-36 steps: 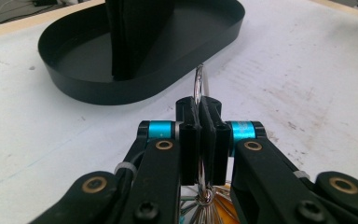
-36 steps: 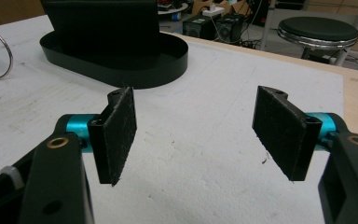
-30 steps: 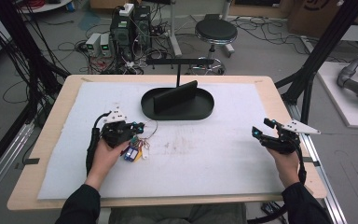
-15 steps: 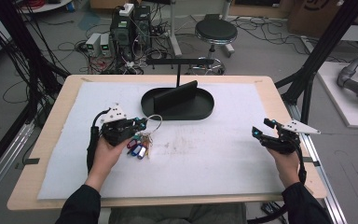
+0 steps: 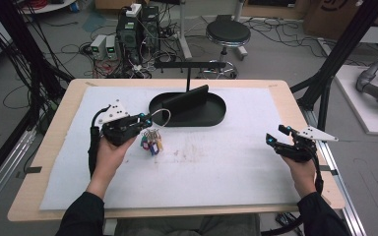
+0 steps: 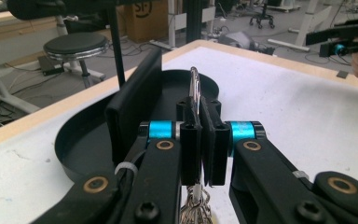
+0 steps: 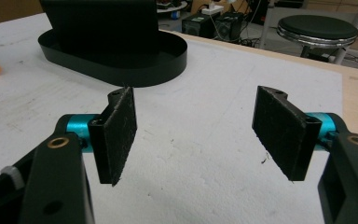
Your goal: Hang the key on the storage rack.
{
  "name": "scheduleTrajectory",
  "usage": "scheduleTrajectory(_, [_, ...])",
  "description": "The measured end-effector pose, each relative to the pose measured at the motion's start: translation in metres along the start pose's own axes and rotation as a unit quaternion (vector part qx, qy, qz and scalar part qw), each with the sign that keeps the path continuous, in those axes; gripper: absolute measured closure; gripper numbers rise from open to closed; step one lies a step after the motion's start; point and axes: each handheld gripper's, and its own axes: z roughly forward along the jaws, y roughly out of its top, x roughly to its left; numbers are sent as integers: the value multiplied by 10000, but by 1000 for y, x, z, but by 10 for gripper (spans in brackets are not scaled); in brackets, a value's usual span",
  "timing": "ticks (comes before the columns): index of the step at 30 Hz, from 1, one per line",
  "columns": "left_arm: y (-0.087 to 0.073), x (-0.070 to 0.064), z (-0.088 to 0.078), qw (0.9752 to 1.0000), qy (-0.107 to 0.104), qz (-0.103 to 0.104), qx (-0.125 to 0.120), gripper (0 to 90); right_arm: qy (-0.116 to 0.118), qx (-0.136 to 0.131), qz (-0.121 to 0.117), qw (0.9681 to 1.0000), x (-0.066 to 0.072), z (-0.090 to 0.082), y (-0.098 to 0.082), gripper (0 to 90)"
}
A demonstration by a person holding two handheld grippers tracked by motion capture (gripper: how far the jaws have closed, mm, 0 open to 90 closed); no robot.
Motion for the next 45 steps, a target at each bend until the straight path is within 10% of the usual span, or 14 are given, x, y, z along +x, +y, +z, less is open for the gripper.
scheduleTrajectory(45, [66, 64, 18, 9969, 756, 221, -37, 865, -4, -39, 7, 10000, -2, 0, 0, 315])
